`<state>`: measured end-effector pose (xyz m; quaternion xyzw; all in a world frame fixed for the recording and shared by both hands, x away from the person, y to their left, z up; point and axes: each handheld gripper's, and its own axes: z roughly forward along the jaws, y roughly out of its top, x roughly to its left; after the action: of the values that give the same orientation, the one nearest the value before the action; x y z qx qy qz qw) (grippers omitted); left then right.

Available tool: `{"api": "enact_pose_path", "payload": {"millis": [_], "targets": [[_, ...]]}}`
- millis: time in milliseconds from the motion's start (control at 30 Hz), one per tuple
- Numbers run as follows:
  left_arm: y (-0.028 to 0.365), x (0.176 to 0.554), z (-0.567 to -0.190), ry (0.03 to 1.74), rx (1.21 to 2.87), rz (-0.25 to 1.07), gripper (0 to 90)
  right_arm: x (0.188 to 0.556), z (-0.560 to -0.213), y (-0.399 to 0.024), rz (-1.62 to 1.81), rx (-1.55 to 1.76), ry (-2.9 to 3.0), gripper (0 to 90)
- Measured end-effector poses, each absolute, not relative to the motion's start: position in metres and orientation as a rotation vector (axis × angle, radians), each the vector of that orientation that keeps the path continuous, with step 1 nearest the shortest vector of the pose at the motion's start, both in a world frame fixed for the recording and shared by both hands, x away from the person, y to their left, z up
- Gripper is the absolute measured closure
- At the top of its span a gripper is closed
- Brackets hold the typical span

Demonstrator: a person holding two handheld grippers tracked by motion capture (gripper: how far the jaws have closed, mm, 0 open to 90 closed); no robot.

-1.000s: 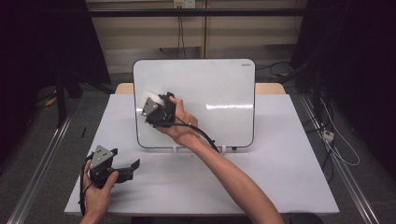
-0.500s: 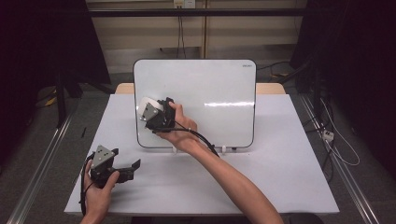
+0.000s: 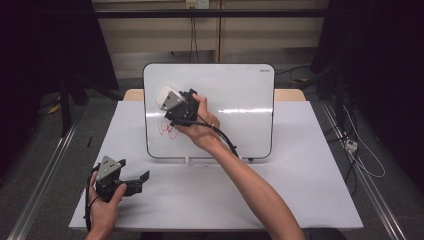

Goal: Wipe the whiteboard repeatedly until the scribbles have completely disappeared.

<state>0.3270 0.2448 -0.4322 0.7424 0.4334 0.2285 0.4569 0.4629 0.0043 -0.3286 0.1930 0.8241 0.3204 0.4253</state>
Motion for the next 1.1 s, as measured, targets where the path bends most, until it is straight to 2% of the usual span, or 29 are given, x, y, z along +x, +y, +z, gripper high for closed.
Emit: {"api": "enact_pose_path", "payload": {"millis": [367, 1100], "targets": [[0.246, 0.327, -0.431, 1.066, 1.825, 0.565, 5.5, 0.486, -0.297, -0.016, 0.777, 0.580, 2.006, 31.2], [0.245, 0.329, -0.431, 1.063, 1.835, 0.566, 5.5, 0.482, -0.302, -0.002, 0.758, 0.560, 2.004, 31.2]]}}
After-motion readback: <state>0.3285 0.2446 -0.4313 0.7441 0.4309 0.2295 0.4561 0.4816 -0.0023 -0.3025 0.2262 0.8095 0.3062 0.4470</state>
